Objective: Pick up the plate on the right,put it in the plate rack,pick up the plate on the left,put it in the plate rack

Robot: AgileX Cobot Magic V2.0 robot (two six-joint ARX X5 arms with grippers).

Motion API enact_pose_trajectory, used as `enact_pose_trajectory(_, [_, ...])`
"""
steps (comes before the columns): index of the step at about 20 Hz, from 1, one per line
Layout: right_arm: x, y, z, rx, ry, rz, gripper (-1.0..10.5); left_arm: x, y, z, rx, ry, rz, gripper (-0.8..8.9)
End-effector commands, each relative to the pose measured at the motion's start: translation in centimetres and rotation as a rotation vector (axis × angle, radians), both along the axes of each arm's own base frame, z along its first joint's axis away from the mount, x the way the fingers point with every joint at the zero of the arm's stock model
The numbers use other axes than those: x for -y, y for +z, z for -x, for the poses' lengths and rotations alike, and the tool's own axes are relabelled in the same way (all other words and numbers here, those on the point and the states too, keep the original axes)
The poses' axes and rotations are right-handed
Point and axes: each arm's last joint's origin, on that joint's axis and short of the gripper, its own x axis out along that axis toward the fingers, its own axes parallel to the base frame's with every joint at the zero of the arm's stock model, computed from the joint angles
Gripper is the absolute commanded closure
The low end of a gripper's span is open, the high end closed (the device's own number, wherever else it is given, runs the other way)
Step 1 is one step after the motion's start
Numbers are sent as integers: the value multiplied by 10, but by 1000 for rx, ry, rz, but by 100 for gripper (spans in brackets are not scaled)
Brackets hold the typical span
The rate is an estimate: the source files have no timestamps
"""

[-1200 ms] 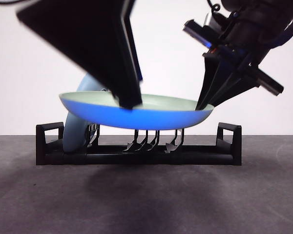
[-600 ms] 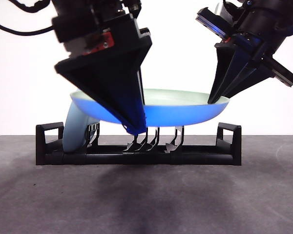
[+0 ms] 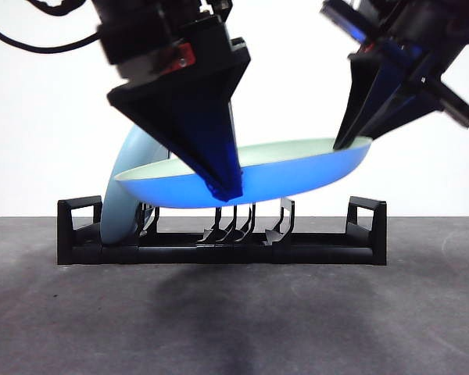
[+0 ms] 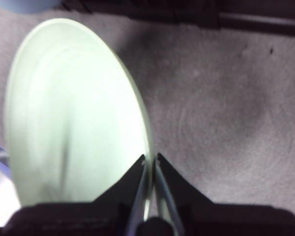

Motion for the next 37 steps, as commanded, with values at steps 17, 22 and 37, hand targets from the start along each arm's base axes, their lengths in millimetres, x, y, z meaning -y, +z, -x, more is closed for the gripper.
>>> enact_pose_trajectory(17, [71,92,59,528,-258,-61,721,18,24,-34,-35,128,513,822])
enact_pose_trajectory(22, [76,95,62,561,-300,-24,721,6,45,-78,-225,152,888,822])
enact_pose_trajectory(37, [76,96,62,569,-301,-26,725,-54,83,-165,-278,243,1325,822])
